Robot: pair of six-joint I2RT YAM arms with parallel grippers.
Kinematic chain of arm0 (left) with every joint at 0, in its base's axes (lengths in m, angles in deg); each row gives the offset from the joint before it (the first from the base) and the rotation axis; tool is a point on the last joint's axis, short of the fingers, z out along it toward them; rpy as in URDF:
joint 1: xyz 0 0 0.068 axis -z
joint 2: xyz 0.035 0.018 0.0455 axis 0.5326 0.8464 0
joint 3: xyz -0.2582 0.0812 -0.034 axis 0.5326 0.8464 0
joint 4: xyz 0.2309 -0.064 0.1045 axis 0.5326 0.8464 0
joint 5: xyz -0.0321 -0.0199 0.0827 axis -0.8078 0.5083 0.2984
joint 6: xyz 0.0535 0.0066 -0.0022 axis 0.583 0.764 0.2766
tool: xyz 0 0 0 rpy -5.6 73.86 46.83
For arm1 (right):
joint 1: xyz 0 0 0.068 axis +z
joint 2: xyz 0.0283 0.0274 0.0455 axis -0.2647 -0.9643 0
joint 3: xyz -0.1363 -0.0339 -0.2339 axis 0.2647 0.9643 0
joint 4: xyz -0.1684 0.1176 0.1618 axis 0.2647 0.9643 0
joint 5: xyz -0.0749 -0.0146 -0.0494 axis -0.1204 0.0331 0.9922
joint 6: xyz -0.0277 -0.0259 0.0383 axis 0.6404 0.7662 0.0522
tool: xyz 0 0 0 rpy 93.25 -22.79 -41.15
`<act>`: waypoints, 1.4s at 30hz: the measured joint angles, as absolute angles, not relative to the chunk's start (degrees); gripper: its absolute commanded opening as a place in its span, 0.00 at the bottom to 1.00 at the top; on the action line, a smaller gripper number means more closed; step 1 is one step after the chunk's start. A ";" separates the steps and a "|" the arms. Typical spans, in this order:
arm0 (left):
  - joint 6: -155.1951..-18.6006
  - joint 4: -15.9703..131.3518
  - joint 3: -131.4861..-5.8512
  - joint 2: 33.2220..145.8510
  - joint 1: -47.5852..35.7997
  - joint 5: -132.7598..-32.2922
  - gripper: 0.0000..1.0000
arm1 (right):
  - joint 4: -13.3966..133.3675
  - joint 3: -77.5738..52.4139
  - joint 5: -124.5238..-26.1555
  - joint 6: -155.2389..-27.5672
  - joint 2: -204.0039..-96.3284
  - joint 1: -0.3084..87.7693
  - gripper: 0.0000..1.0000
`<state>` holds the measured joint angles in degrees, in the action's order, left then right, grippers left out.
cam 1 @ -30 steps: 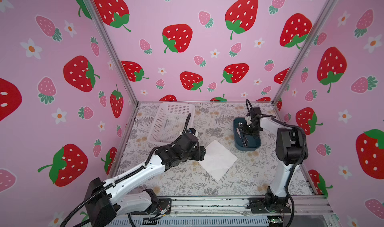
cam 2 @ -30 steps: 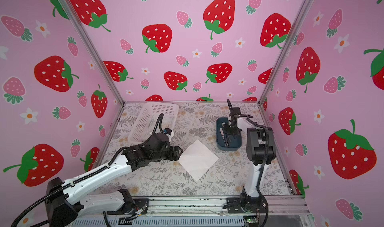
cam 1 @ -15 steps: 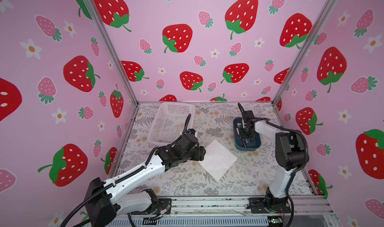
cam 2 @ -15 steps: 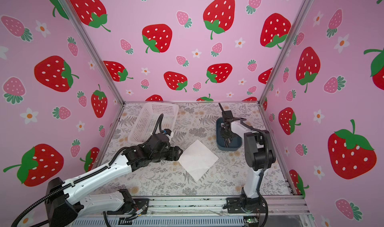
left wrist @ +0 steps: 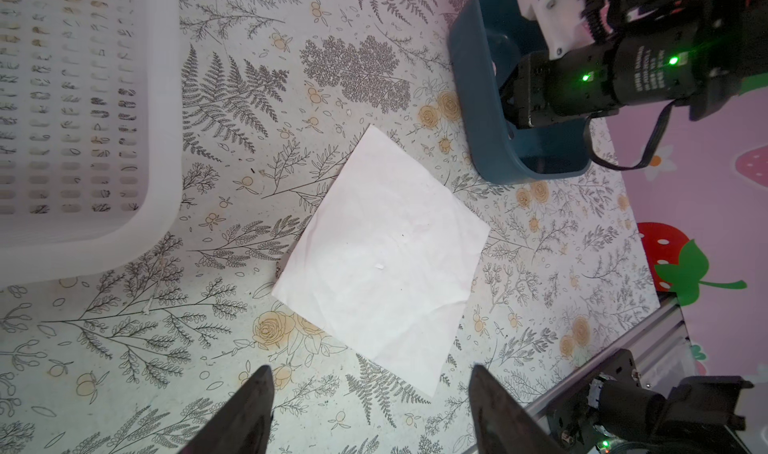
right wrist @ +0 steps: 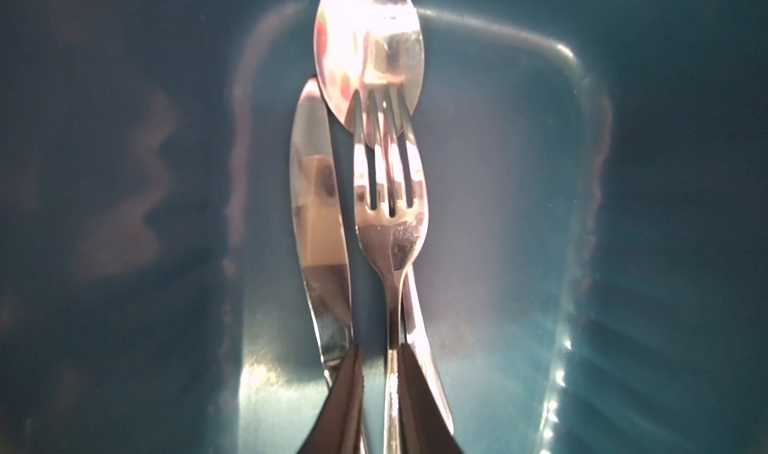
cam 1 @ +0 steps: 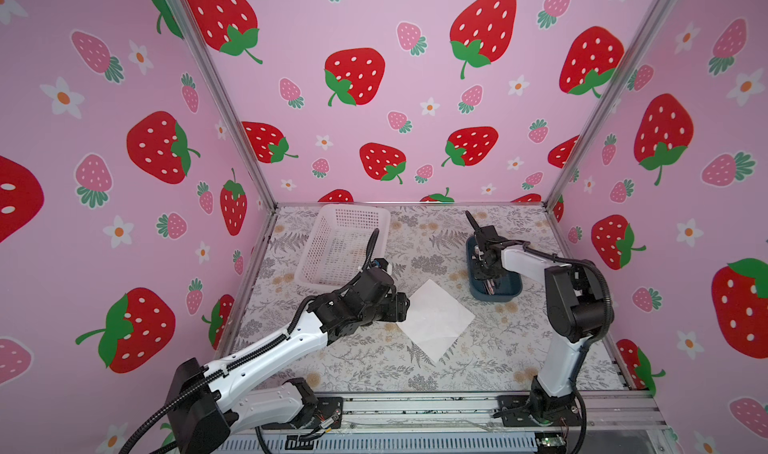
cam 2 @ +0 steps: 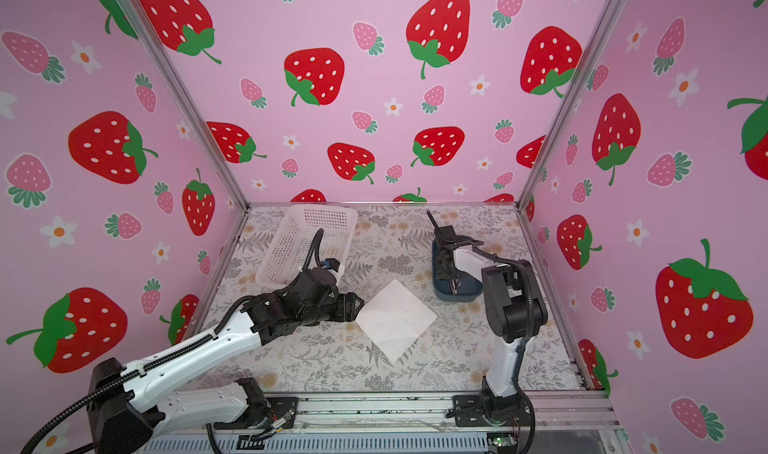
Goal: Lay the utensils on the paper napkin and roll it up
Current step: 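Lower the right gripper into the teal tray and grasp the silver fork, then lift the fork out of the tray with the right gripper toward the napkin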
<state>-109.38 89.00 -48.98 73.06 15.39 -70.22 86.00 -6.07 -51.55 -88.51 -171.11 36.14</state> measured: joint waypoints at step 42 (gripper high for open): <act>-109.84 86.05 -46.29 71.25 14.78 -71.33 0.77 | 73.59 5.95 -99.92 -90.00 -162.85 20.43 0.02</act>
